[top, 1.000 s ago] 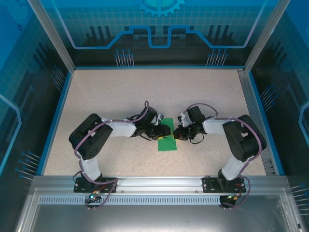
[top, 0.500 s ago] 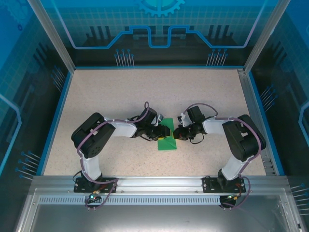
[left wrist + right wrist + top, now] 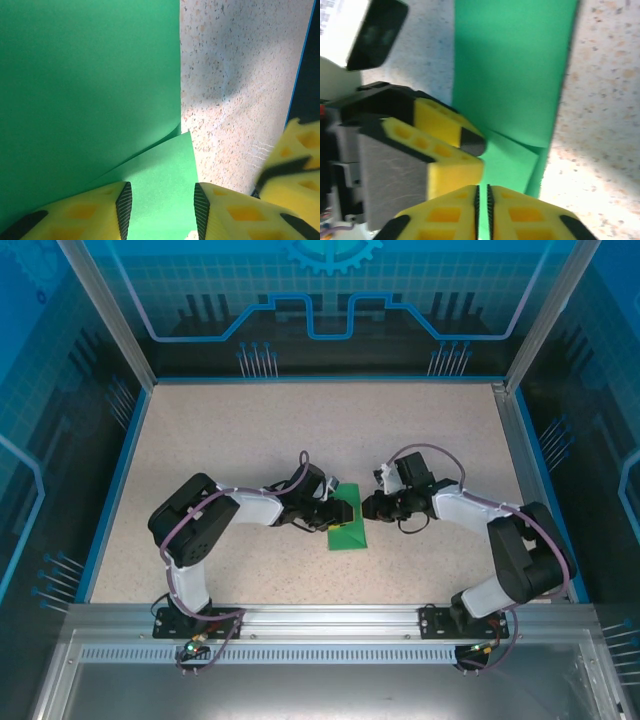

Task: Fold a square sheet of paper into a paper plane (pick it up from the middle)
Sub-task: Fold the triangle a second time at the center of the table.

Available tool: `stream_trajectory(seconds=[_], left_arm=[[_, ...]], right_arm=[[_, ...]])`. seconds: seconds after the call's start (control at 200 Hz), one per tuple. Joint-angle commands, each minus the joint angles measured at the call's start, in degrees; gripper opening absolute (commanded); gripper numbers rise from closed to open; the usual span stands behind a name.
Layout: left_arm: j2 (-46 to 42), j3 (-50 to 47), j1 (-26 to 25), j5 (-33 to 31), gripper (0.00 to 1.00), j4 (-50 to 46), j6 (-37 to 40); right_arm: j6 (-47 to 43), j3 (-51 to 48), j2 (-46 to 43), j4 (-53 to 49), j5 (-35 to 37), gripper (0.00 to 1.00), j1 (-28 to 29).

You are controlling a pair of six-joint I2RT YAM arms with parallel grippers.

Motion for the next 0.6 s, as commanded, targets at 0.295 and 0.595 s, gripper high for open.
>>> stream_trajectory(seconds=[0.295, 0.595], left_arm=[[3.4, -1.2, -0.5, -2.3, 0.42, -5.0, 0.7], [3.4, -0.9, -0.5, -2.5, 0.38, -5.2, 0.6]], right_arm=[[0.9, -2.0, 4.8, -0.1, -4.7, 0.05, 6.1], [2.1, -4.2, 0.9, -1.2, 0.7, 0.03, 5.2]])
